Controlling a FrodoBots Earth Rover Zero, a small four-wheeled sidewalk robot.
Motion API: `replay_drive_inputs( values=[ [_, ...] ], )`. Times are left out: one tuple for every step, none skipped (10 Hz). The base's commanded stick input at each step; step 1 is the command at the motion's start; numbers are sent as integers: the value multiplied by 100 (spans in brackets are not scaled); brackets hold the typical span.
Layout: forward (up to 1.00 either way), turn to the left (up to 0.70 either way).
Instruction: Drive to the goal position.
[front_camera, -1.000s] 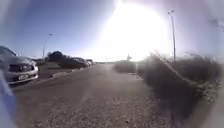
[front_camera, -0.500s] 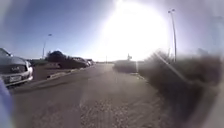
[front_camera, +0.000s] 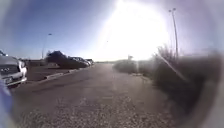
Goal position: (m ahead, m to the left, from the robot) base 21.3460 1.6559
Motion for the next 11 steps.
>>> replay_drive_inputs(
  values=[
    [70,0],
    [70,0],
    [70,0],
    [70,0],
    [70,0],
    [70,0],
    [70,0],
    [70,0],
    [70,0],
    [70,0],
    [70,0]
  ],
)
